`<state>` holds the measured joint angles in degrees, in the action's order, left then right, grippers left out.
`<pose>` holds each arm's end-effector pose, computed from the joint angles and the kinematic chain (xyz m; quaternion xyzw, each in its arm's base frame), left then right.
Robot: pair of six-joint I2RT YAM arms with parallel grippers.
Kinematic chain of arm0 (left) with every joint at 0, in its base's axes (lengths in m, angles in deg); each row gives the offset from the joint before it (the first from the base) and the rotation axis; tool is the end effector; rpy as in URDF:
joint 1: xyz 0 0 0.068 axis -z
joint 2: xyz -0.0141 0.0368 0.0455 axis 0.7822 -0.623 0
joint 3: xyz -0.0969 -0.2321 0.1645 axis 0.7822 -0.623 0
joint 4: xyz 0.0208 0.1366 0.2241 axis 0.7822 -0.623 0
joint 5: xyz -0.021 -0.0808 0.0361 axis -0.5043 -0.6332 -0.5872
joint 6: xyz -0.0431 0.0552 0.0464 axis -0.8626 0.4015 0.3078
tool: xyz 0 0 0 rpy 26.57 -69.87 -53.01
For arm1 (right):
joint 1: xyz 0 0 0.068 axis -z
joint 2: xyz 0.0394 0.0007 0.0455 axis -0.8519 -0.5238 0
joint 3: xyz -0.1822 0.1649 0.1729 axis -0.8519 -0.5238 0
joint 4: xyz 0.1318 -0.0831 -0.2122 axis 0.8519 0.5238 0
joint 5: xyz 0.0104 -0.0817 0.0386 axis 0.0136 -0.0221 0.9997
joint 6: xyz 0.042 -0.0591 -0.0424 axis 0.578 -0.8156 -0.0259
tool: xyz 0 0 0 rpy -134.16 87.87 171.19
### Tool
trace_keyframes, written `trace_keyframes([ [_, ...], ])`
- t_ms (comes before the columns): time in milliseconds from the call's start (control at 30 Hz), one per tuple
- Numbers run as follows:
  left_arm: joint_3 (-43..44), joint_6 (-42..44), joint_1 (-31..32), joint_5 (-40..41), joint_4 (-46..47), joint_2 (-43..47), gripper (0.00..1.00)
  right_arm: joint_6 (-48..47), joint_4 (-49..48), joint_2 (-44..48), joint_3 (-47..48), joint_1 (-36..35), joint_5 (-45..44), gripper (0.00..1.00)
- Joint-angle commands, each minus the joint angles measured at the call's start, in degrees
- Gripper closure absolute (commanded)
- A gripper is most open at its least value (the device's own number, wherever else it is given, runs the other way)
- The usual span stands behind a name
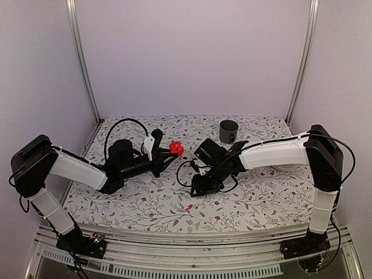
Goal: Insert the wireless bluetooth earbuds into the charging case
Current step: Pick up the left earbud from the center of the board.
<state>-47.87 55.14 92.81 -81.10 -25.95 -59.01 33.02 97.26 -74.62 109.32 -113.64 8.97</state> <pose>0.2595 -0.2511 0.2085 0.2992 0.6846 -0.3451 0.5681 0.2285 0.3573 0.1609 -0.2243 0.9425 0.2316 0.0884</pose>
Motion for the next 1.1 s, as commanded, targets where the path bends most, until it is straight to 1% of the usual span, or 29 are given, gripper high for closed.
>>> trace_keyframes([
  [0, -1.23, -0.18, -0.96, 0.57, 0.5, 1.97, 1.0, -1.32, 4.1, -2.67, 2.83, -1.79, -3.81, 0.62],
  [100, -1.7, -0.3, -1.16, 1.18, 0.15, 2.27, 1.0, -1.92, 2.86, -2.48, 3.01, -2.97, -3.15, 0.61],
  [167, -2.44, -1.03, -1.41, 1.72, 0.19, 2.86, 1.0, -2.04, 2.33, -2.51, 3.02, -3.4, -2.51, 0.58],
  [267, -4.03, -1.82, -1.82, 2.01, 0.84, 3.68, 1.0, -1.9, 2.79, -2.48, 3.08, -3.51, -3.74, 0.58],
  [433, -5.12, -2.2, -2.07, 2.32, 0.75, 4.53, 1.0, -2.13, 3.49, -3.2, 3.92, -3.83, -3.43, 0.66],
  [733, -4.51, -2.11, -2.41, 2.44, 0.51, 4.55, 1.0, -2.72, 3.84, -5.49, 5.36, -5.7, -2.91, 0.68],
  [1067, -4.41, -1.93, -2.7, 2.43, 0.07, 4.85, 1.0, -2.9, 6.33, -7.7, 7.76, -6.49, -4.42, 0.68],
])
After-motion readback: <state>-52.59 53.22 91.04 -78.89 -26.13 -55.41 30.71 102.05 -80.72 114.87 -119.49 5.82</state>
